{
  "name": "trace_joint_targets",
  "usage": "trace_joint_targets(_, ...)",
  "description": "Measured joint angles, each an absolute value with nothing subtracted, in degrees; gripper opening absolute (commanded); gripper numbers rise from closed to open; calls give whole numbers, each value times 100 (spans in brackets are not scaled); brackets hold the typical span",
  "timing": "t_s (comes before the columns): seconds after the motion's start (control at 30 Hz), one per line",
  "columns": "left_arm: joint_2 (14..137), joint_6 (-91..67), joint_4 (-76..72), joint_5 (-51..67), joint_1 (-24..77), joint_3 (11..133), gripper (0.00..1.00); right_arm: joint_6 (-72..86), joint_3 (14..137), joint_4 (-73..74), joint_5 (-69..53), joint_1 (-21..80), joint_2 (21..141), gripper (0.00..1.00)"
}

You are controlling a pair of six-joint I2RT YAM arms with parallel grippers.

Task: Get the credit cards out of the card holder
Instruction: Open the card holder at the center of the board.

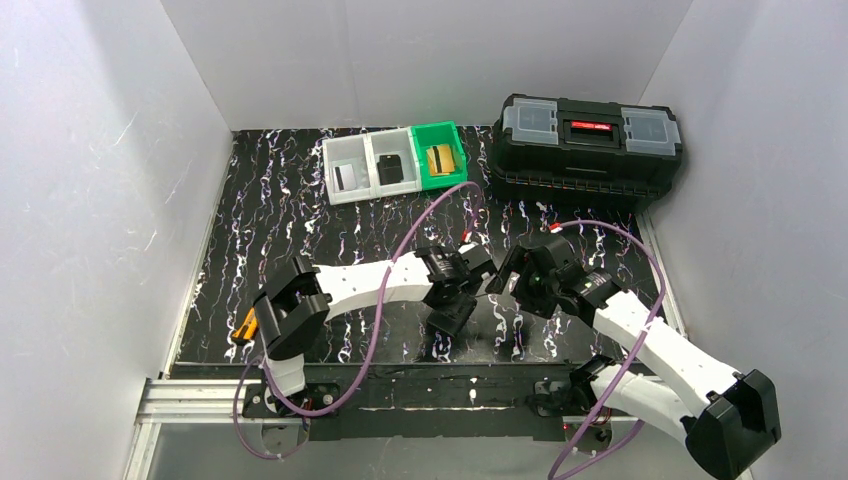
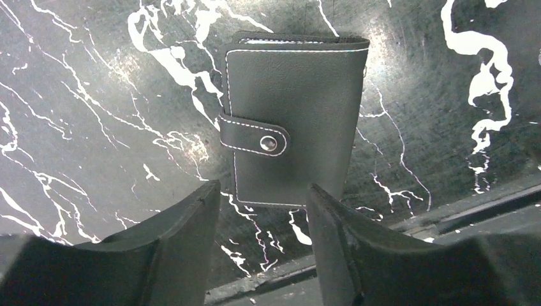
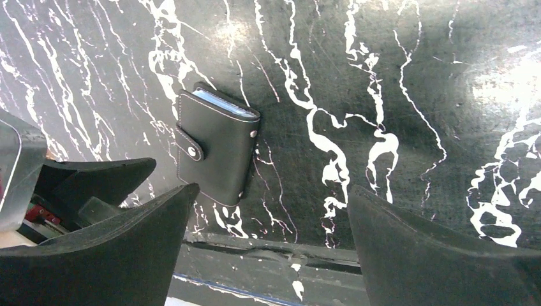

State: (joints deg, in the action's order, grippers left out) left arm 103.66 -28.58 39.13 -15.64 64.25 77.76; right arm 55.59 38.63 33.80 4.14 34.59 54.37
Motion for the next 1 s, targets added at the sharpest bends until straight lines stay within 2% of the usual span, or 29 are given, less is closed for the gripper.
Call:
trace_joint_targets(0.07, 10440, -2856, 3876, -1566, 6425, 7776, 45, 5577, 3800, 3417, 447, 3459, 5376, 96)
trace_joint_targets(0.5, 10836, -2842, 3468, -1542, 6425, 7769, 34, 5704, 3616, 3413, 368, 3457, 5507, 95)
trace_joint_targets(0.63, 10831, -2897, 3389, -1568, 6399, 7719, 24, 5708, 3575, 3404, 279, 3457, 5697, 94)
trace_joint_targets(0.87, 10615, -3068, 3079, -1212, 6080, 7415, 0, 5710, 3566, 3151, 78, 3459, 6034, 92)
trace_joint_targets(0.97, 10453, -3173, 2777, -659, 5732, 7177, 0, 5710, 3566, 2895, -163, 3459, 6276, 87)
trace_joint_targets(1.0, 10407, -3210, 2698, -486, 5645, 7118, 0, 5710, 3566, 2810, -220, 3459, 6368, 83)
